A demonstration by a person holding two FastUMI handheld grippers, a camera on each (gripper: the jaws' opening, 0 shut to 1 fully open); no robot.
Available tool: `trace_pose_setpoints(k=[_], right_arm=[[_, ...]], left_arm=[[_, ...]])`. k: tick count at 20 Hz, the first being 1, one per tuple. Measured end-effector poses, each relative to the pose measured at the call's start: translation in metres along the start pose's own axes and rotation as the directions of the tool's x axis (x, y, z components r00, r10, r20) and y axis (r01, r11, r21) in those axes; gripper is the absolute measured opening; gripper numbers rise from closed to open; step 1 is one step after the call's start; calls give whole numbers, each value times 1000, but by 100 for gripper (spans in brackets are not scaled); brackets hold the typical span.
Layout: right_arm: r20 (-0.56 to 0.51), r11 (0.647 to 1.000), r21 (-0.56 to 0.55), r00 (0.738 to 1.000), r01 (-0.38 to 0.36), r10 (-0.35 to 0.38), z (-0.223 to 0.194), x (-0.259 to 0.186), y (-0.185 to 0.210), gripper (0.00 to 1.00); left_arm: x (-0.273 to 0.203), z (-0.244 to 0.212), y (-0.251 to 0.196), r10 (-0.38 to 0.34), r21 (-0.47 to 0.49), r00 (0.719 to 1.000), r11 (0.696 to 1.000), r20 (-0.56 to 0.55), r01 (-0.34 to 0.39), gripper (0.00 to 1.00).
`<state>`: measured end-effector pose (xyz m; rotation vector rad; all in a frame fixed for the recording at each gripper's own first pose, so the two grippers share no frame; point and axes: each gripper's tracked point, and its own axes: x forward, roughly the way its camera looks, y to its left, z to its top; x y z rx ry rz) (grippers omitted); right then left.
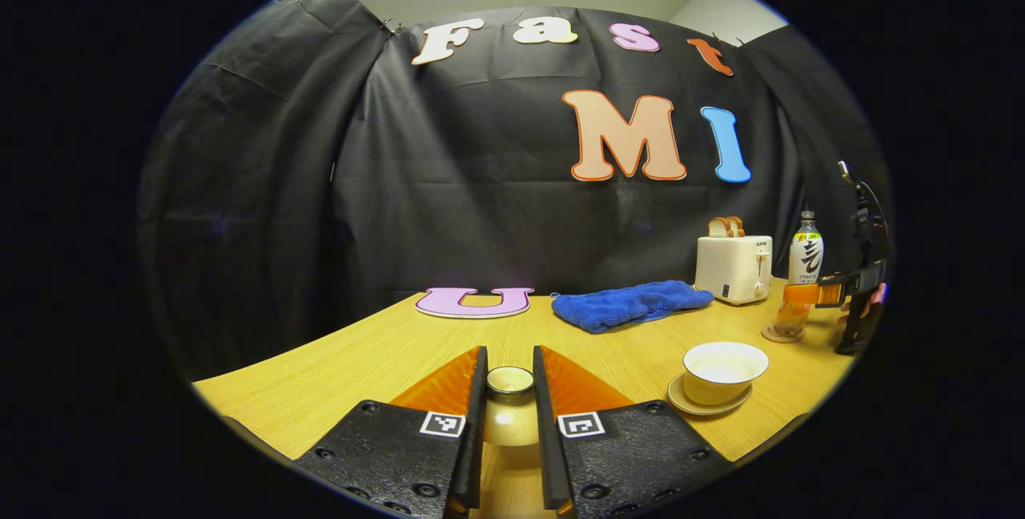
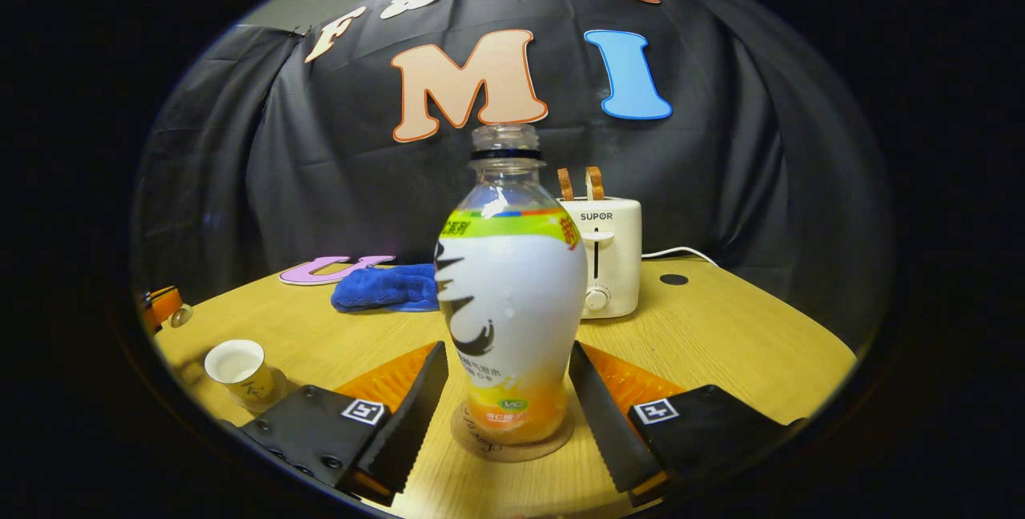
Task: Open the teacup lid with one hand, grasp the water bottle and pour water into the teacup with the other hand; after pouring, place the water bottle on the coaster and then close the teacup lid.
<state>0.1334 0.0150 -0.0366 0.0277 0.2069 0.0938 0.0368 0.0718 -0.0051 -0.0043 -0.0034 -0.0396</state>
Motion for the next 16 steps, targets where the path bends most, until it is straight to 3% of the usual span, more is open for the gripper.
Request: trace_pose_setpoints(k=[6,16], right_arm=[[58,998,-61,998,-5,8,5,-30,9,95],[191,999,-39,981,-9,16,18,-80,11,95]], left_arm=[[0,0,-1,0,0,1000,1000,0,0,27],[1,0,-7,-27,-1,1000,1000,0,27,28]])
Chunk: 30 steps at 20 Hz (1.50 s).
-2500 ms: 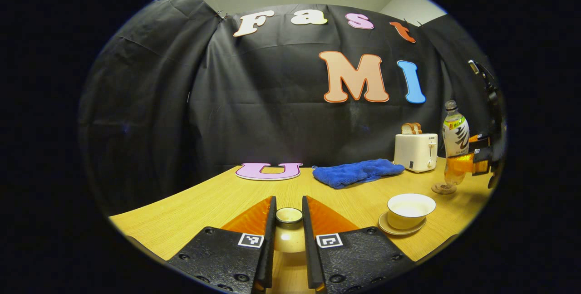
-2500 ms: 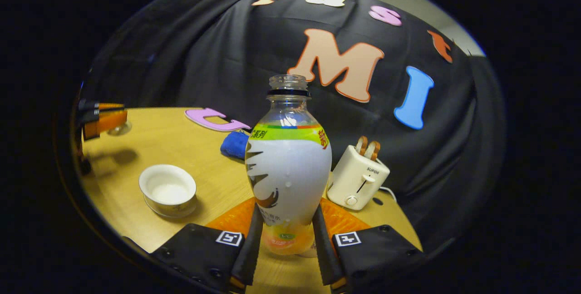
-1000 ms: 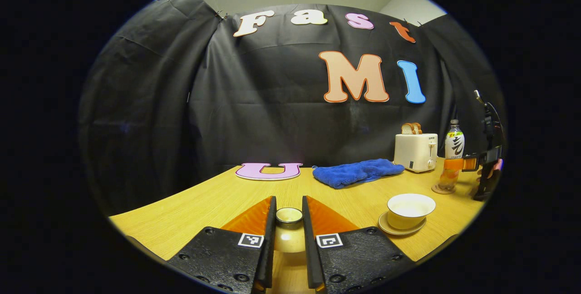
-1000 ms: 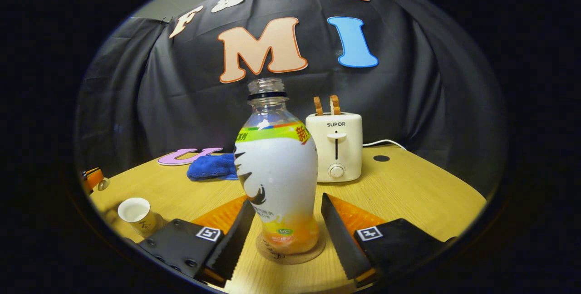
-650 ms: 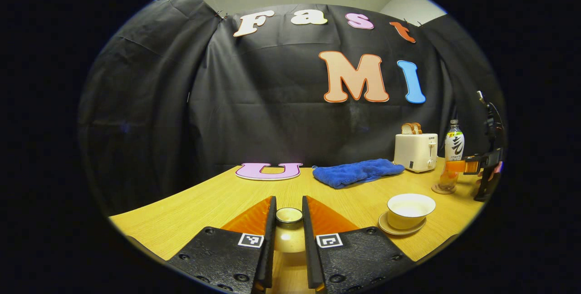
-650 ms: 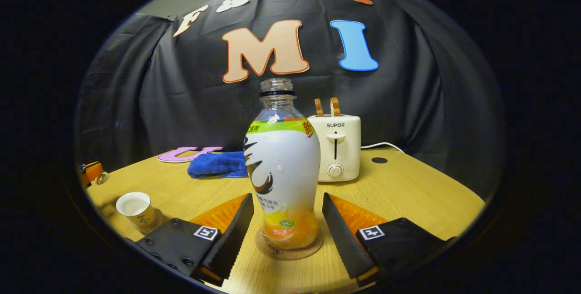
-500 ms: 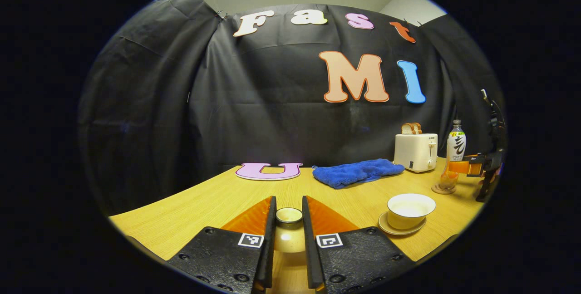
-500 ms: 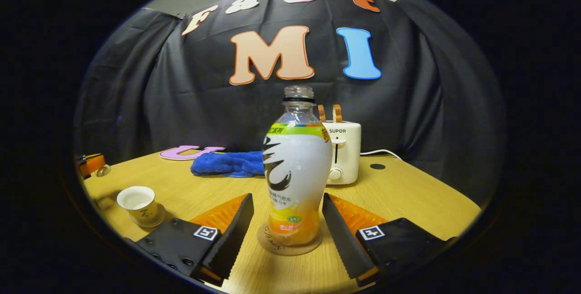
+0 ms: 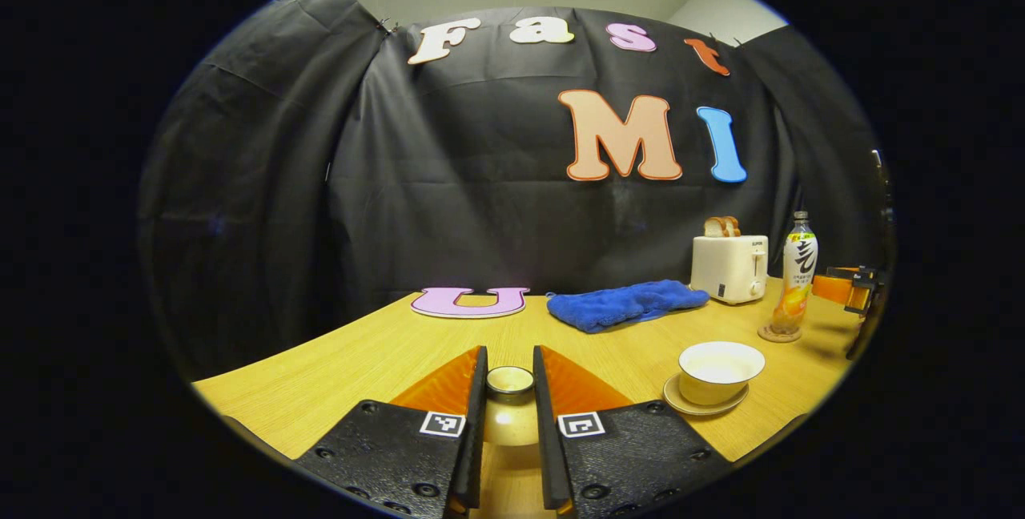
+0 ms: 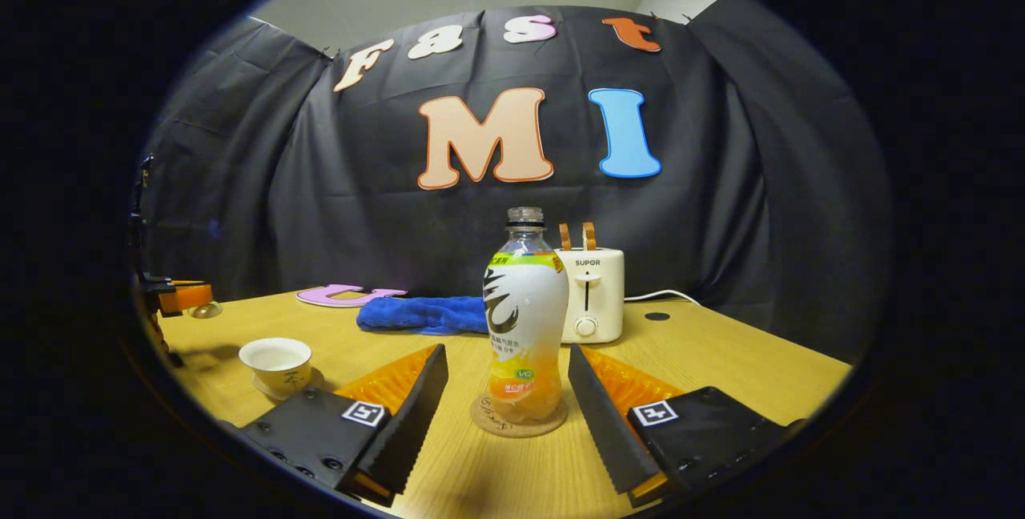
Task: Open the teacup lid with one hand, grasp the water bottle and pour water into the teacup with the other hand; after pouring, place the water bottle on the coaster and then close the teacup lid.
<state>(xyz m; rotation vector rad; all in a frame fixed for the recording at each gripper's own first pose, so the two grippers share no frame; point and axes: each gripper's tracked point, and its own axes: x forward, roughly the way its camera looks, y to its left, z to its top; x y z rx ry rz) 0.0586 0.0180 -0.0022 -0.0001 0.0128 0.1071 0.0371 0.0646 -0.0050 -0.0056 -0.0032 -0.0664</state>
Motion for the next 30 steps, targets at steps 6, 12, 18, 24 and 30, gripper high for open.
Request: trace_pose_setpoints(k=[6,12,18,24,30], right_arm=[[3,1000,1,1000,-21,21,1,-12,4,93],[2,998,3,998,-69,69,2,-28,11,95],[3,997,3,997,-72,72,3,-32,11,95],[1,997,3,997,-72,71,2,-32,11,95],[-1,997,3,997,-73,73,2,-31,11,95]], left_arm=[[6,-2,-16,-18,-4,1000,1000,-4,18,27],[16,-1,-72,-106,-3,994,994,-3,106,27],[20,0,-125,-185,-4,983,983,0,185,28],[22,-1,-164,-261,-3,965,965,0,261,28],[22,-3,-185,-354,6,935,935,-13,354,27]])
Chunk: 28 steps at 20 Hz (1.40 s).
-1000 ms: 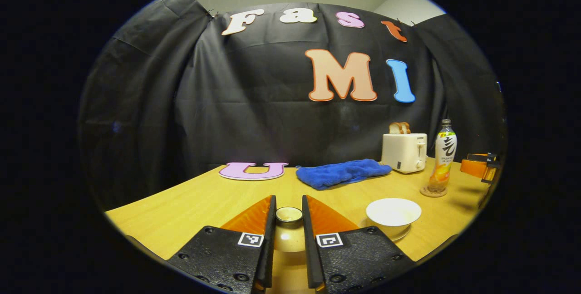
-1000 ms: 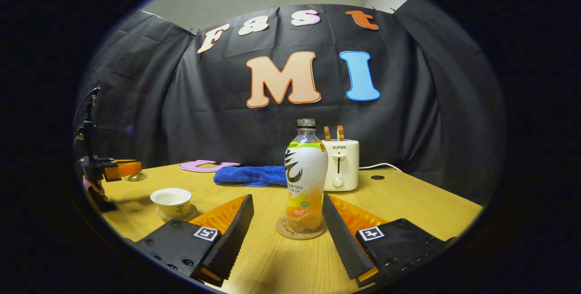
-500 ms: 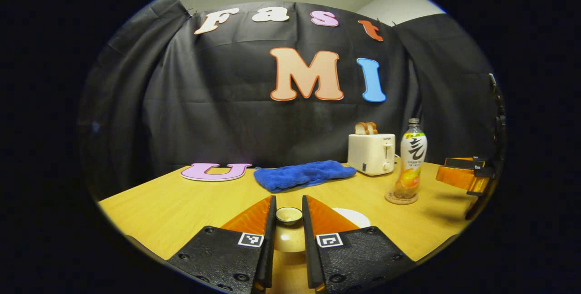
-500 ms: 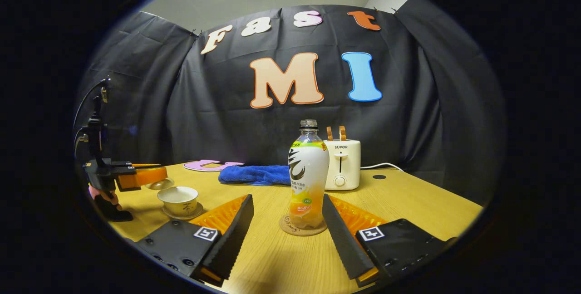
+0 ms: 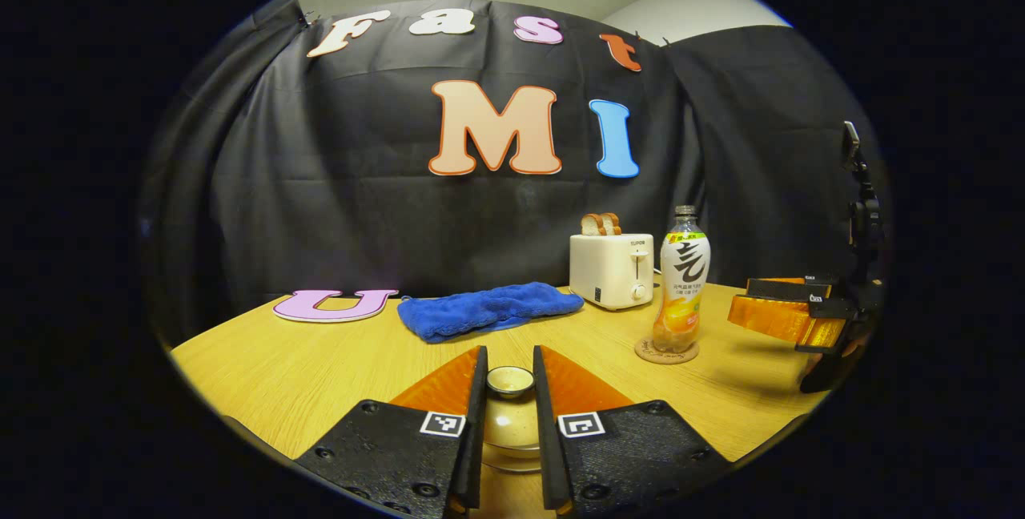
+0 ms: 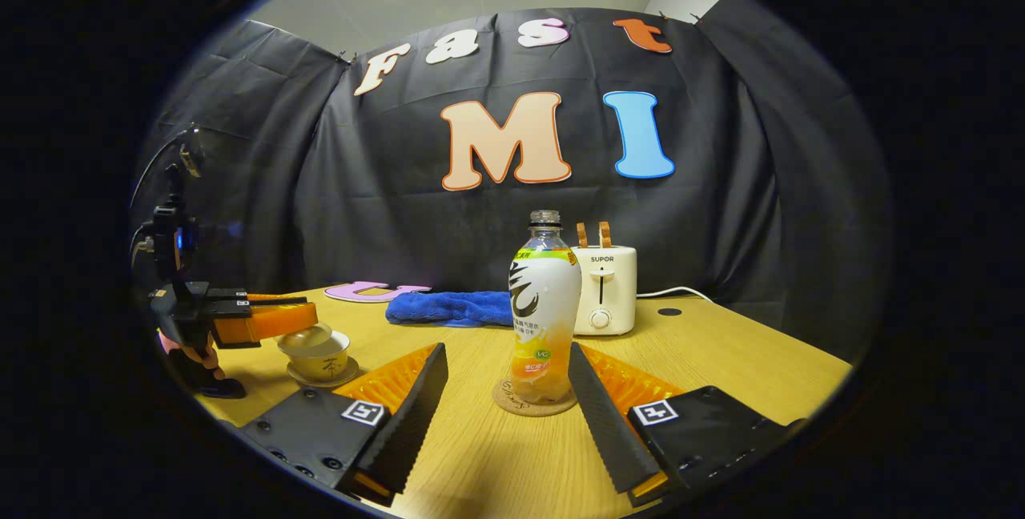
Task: Open the teacup lid with one hand, grasp the water bottle and pour water into the teacup with the other hand; after pouring, place the water bottle on the coaster and then close the teacup lid.
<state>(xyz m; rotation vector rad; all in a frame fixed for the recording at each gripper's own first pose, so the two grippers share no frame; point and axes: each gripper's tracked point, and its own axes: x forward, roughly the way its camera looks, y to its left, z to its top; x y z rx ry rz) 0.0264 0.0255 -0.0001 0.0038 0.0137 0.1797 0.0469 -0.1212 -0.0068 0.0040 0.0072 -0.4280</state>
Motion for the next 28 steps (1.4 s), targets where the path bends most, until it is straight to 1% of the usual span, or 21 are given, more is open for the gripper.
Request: trace_pose_setpoints(k=[1,3,6,8,11,14,15,16,17,18,19,20,21,22,24,26,27,28], right_arm=[[0,1000,0,1000,0,0,0,0,0,98],[0,1000,0,1000,0,0,0,0,0,98],[0,1000,0,1000,0,0,0,0,0,93],[0,1000,0,1000,0,0,0,0,0,98],[0,1000,0,1000,0,0,0,1,0,98],[0,1000,0,1000,0,0,0,0,0,98],[0,1000,0,1000,1,-1,0,1,0,95],[0,1000,-1,1000,3,-3,0,1,-1,98],[0,1000,0,1000,4,-4,0,2,-1,98],[1,1000,-1,1000,4,-4,0,1,0,95],[0,1000,0,1000,4,-4,0,1,0,93],[0,1000,0,1000,5,-5,0,1,0,98],[1,1000,-1,1000,5,-5,1,1,0,97],[0,1000,0,1000,6,-6,0,2,-1,96],[1,1000,-1,1000,6,-6,0,2,-1,94],[1,1000,-1,1000,6,-6,0,2,-1,95],[1,1000,-1,1000,6,-6,0,2,-1,96],[1,1000,-1,1000,7,-7,0,2,-1,97]], left_arm=[[1,-1,-2,-13,4,1000,1000,-9,13,28],[3,-4,-5,-30,11,999,999,-29,31,28],[6,-8,-11,-58,21,997,998,-55,59,28],[8,-11,-13,-68,28,995,997,-78,70,28],[8,-14,-13,-69,27,993,997,-95,72,28],[7,-14,-13,-69,25,993,997,-97,71,35],[6,-13,-13,-71,24,993,997,-94,74,39],[6,-12,-14,-75,24,993,997,-90,78,44],[6,-11,-15,-78,23,994,997,-82,80,47],[5,-9,-14,-79,21,994,996,-72,81,60],[3,-7,-14,-80,15,995,997,-60,81,68],[2,-4,-13,-80,14,996,997,-43,80,80],[0,-2,-11,-74,8,997,997,-27,75,92],[-2,1,-9,-69,0,998,998,-10,69,89],[-5,7,-7,-61,-17,998,998,30,61,89],[-5,4,-4,-45,-15,999,999,16,45,90],[-5,3,-3,-39,-13,999,999,20,39,89],[-7,5,-2,-32,-14,999,999,22,32,89]])
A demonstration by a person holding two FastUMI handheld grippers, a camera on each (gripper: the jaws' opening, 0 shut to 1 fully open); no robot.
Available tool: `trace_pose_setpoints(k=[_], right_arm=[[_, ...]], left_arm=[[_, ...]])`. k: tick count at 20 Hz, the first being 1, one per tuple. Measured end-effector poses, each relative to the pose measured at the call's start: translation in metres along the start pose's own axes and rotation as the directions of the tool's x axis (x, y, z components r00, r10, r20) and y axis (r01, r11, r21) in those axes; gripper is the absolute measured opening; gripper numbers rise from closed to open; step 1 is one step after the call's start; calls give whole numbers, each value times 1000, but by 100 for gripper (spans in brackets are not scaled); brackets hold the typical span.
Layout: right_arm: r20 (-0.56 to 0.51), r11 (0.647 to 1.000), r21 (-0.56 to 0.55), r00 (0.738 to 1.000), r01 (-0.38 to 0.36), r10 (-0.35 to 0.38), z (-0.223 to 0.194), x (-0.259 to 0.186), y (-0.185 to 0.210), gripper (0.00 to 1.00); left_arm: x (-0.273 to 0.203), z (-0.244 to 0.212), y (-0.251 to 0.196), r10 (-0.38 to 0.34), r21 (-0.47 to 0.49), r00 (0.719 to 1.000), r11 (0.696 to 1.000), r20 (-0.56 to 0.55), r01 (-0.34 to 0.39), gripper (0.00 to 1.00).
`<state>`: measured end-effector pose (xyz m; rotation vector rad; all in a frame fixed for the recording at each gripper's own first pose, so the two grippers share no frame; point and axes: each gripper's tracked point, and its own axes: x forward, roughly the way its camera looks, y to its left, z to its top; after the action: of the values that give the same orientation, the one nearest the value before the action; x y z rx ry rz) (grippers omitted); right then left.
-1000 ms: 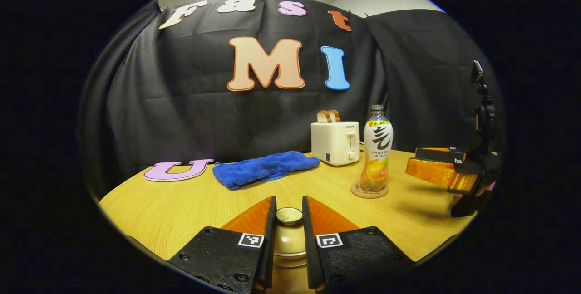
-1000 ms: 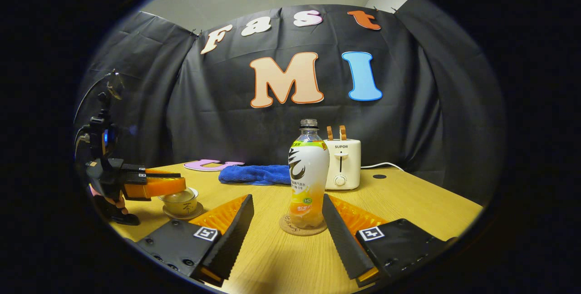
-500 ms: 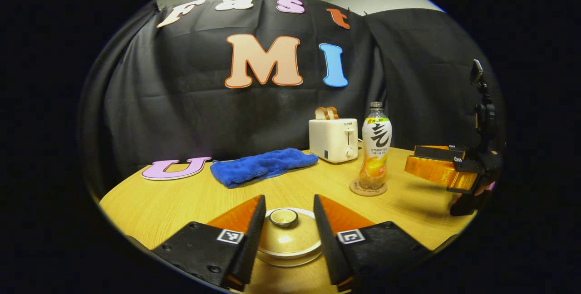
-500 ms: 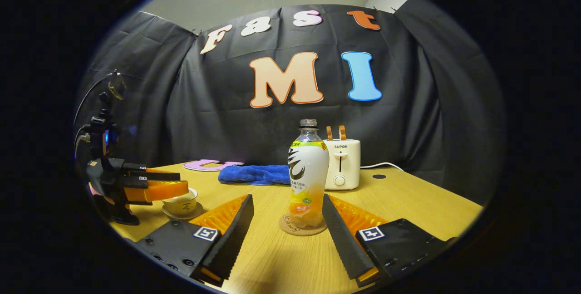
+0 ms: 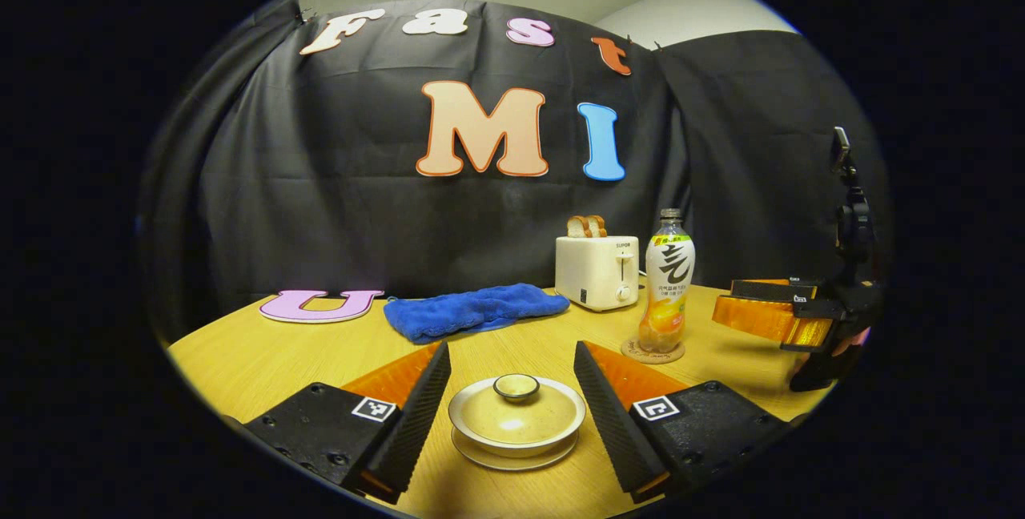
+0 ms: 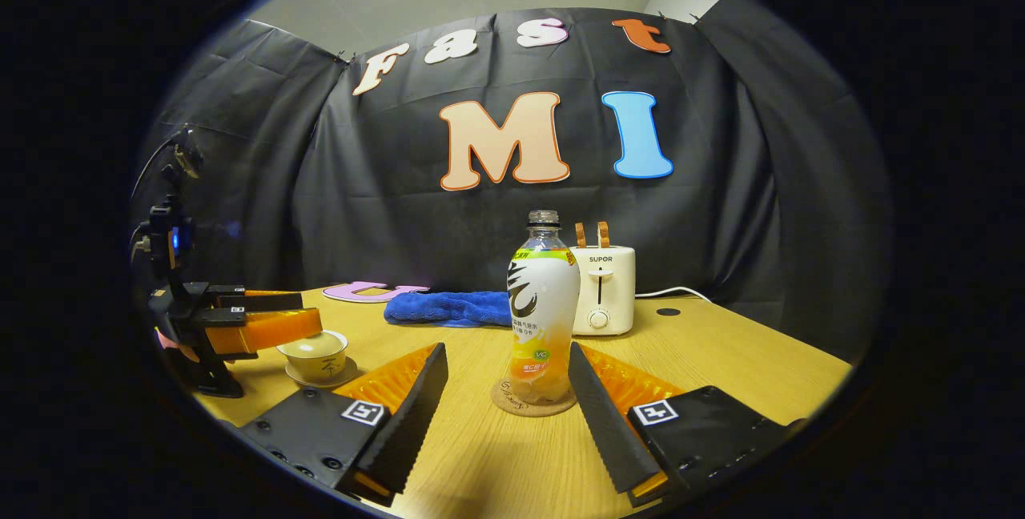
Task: Open the teacup lid with one hand, grasp the water bottle and pour water into the teacup with the other hand; after pouring, place the water bottle on the coaster and then close the teacup lid.
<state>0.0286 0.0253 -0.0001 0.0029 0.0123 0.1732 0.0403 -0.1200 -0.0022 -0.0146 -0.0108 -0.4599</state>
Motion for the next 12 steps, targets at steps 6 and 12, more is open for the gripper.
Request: trace_pose_setpoints(k=[6,12], right_arm=[[2,1000,0,1000,1,-1,1,-1,0,98],[3,1000,-1,1000,27,-27,0,-1,-5,95]], left_arm=[[-24,-1,41,181,6,983,983,-6,-181,91],[-44,-1,70,368,11,930,930,-6,-368,90]])
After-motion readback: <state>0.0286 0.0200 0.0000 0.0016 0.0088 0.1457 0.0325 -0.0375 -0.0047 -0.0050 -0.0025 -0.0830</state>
